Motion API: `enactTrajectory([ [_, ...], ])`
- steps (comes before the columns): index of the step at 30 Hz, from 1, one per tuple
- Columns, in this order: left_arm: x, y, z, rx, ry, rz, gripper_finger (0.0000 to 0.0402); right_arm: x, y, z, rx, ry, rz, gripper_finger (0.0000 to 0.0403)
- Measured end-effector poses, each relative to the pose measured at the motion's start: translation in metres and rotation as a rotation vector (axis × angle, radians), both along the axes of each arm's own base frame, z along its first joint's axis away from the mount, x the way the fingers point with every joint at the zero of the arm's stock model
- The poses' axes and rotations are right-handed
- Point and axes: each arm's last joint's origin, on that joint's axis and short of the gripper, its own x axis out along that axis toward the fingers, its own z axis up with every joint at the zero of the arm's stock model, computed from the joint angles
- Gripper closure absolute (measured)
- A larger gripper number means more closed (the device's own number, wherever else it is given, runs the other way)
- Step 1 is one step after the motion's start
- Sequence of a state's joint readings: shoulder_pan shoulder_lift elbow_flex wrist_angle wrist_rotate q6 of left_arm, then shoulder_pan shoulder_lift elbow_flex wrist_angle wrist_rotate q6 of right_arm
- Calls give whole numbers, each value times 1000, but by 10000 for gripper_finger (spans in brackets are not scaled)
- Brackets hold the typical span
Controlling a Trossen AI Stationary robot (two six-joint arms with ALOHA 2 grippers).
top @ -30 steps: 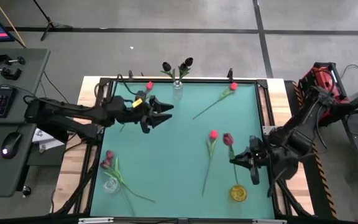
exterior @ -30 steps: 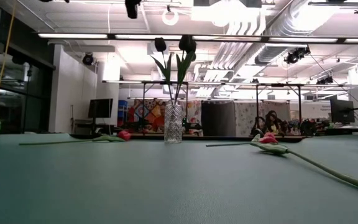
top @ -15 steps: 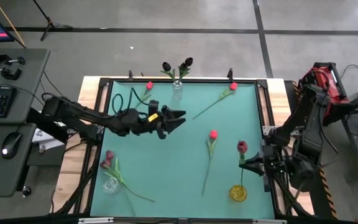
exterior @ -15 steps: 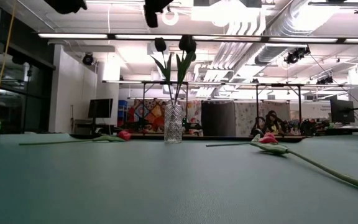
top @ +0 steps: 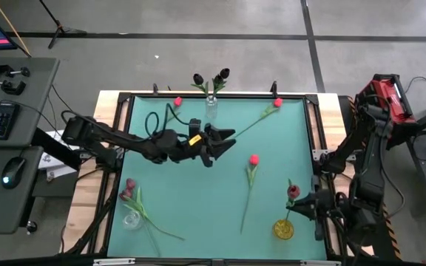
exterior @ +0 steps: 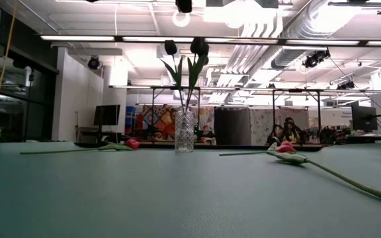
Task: Sort flowers into vase by color
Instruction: Put the right dark red tulip into the yellow vase
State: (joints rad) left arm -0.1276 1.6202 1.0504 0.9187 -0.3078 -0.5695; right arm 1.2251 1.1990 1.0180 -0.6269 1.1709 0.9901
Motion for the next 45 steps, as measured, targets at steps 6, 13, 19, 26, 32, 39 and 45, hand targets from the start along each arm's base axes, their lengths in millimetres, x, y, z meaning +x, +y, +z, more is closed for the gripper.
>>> enactTrajectory([
  [6,3,0,2,4,-1,2,126,0,6,-6,33,31,18,403],
  [13,3,0,2,5,0,2,126,-3,12,-13,104,125,77,399],
  [19,3,2,2,5,0,9,126,2,10,-17,199,247,106,368],
  [26,3,4,2,6,0,12,126,7,8,-18,290,391,165,248],
  [32,2,4,5,77,8,17,126,4,1,-9,401,530,271,135],
  [39,-11,16,22,117,-3,58,126,-5,-22,10,578,630,326,80],
  [45,-39,34,38,116,191,91,126,-15,-60,37,702,479,299,84],
])
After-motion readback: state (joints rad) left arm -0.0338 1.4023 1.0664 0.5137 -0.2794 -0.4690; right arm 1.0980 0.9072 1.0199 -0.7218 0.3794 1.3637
